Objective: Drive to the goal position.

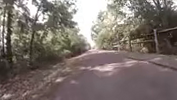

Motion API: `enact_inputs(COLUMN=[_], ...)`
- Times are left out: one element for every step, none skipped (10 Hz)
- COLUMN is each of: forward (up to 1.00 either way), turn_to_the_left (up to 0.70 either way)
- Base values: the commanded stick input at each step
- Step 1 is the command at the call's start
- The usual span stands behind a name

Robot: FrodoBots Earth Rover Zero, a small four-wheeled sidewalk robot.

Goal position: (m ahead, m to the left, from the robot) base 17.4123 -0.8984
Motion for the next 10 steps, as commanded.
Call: enact_inputs(forward=[0.70, 0.70, 0.70, 0.70, 0.70, 0.70, 0.70, 0.70, 0.70, 0.70], turn_to_the_left=[0.00, 0.00, 0.00, 0.00, 0.00, 0.00, 0.00, 0.00, 0.00, 0.00])
